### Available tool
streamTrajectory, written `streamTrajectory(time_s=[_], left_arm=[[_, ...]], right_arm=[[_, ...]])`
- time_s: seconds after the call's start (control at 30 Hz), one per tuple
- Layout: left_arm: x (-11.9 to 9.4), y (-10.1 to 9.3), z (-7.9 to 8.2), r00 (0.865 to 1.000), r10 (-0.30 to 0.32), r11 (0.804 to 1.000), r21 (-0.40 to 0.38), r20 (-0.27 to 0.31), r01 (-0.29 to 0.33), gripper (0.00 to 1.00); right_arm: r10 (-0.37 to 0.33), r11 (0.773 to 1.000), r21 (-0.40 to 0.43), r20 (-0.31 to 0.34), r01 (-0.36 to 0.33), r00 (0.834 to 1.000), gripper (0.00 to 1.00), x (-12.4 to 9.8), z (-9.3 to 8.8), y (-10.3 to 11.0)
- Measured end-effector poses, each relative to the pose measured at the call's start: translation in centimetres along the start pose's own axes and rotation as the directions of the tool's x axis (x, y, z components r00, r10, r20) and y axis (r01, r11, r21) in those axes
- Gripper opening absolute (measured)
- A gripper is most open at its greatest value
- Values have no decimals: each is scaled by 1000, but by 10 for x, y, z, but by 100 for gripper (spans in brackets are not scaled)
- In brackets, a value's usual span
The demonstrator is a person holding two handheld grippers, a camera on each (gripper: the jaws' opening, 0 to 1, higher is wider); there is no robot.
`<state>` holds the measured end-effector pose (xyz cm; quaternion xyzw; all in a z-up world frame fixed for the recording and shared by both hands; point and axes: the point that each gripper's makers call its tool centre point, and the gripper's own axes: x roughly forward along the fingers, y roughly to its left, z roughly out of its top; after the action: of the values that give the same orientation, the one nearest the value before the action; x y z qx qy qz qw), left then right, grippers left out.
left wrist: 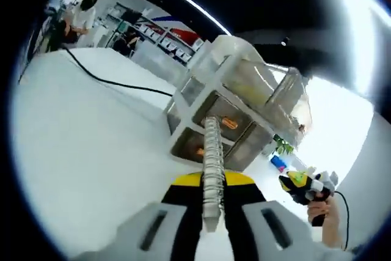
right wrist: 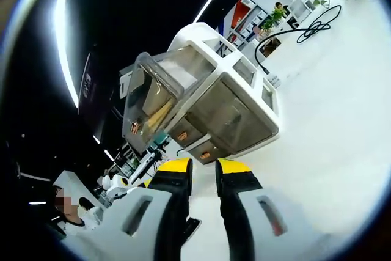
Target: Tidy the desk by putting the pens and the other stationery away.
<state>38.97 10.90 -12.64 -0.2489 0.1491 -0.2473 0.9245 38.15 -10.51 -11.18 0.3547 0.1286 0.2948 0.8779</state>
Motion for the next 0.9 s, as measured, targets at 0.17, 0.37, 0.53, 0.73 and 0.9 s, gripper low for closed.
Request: streamTrajectory(time_s=[0.17, 0.37, 0.53, 0.73, 0.9], left_arm=[[-14, -1, 12, 998, 43, 996, 72, 47, -46, 11], [-36, -2, 47, 982, 68, 969, 222, 174, -106, 11], [-56, -15, 71, 964, 37, 963, 247, 262, -104, 11], [-82, -27, 104, 939, 0, 955, 279, 343, -102, 12], [-94, -46, 137, 925, -52, 942, 326, 376, -79, 12]], right_arm=[[-1, 1000, -10, 14, 1, 1000, 19, -1, 4, -1], [-5, 984, -180, -1, 5, 1000, 19, -1, 7, 7], [5, 985, -173, -9, -7, 1000, 19, 1, 3, 7], [-11, 988, -152, -14, 9, 1000, 19, 1, 0, 2], [-16, 989, -150, -15, 14, 1000, 19, 2, 0, 1]])
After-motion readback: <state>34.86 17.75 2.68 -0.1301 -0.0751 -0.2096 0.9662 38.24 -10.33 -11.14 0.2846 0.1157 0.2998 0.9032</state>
